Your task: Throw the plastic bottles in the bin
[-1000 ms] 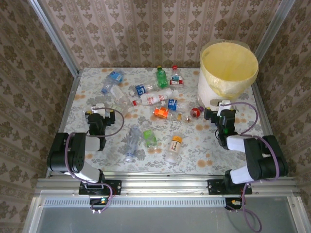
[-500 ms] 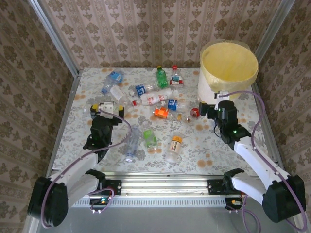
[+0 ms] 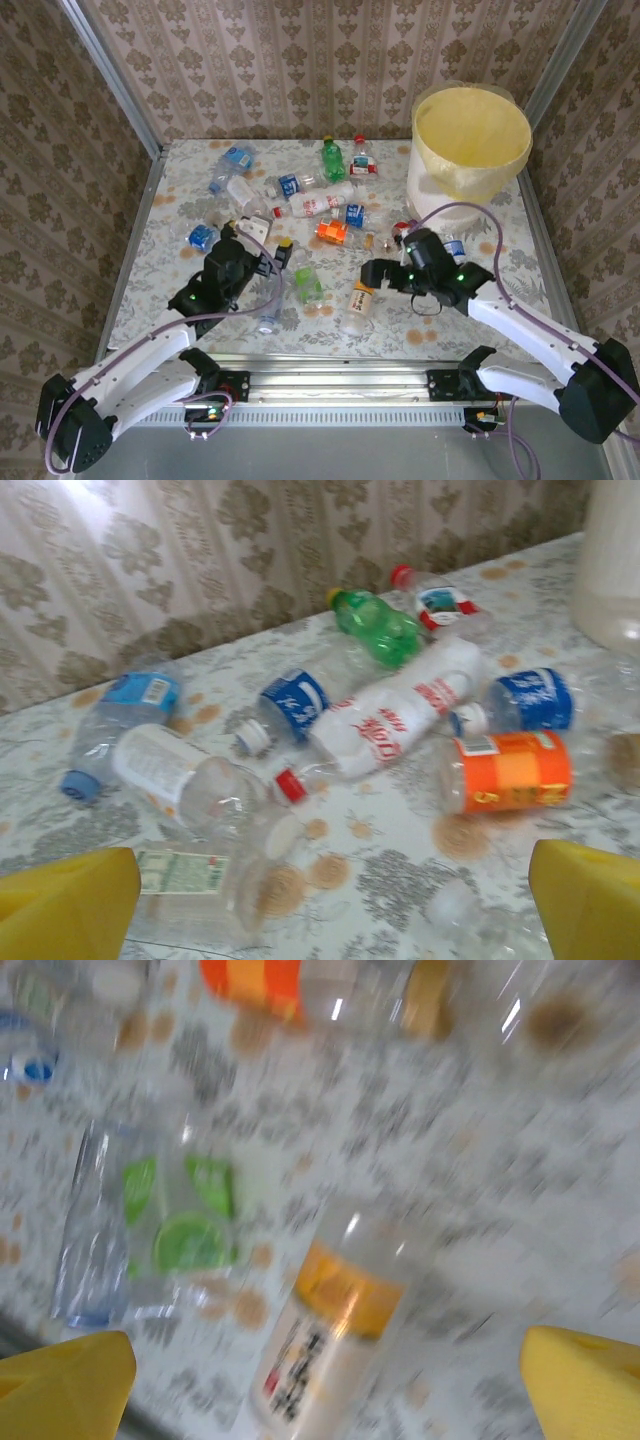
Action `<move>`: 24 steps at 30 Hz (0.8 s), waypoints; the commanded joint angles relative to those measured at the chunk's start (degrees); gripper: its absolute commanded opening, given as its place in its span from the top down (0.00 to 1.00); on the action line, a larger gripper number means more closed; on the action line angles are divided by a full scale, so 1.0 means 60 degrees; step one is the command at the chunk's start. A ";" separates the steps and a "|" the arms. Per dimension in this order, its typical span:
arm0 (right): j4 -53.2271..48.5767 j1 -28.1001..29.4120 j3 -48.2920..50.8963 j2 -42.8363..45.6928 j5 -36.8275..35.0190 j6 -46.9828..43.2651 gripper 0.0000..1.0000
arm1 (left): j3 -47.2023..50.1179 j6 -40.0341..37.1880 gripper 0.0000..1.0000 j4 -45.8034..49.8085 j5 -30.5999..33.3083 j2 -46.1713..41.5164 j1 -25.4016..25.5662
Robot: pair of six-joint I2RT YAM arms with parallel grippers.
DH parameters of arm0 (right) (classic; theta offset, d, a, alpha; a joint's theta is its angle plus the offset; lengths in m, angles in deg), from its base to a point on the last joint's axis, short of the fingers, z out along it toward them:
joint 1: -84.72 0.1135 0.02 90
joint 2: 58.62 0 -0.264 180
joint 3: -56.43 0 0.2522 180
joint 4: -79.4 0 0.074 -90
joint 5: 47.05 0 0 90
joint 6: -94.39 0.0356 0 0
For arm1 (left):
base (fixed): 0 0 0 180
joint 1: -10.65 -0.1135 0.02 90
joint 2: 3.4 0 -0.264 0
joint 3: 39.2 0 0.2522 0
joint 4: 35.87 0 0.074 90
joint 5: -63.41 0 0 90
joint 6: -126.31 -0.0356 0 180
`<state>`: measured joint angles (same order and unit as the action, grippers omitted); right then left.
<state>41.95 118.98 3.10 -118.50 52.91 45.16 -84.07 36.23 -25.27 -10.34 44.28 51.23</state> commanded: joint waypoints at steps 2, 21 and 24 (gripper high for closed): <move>0.0379 0.0793 0.0402 -0.0536 0.0337 0.1926 0.00 | -0.0437 0.0576 0.00 0.0590 -0.1367 -0.0465 0.0173; 0.0960 0.1452 -0.0676 -0.3861 -0.0864 0.1995 0.16 | -0.0536 0.0837 0.00 0.1518 -0.1542 -0.1741 0.0495; 0.0829 0.1461 -0.0930 -0.4247 -0.1055 0.1864 0.22 | -0.0549 0.0840 0.00 0.1554 -0.1497 -0.1806 0.0503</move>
<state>47.31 127.37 -0.14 -142.26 50.11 56.96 -85.73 40.23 -17.32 -19.74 34.34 53.80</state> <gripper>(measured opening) 0.792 0.997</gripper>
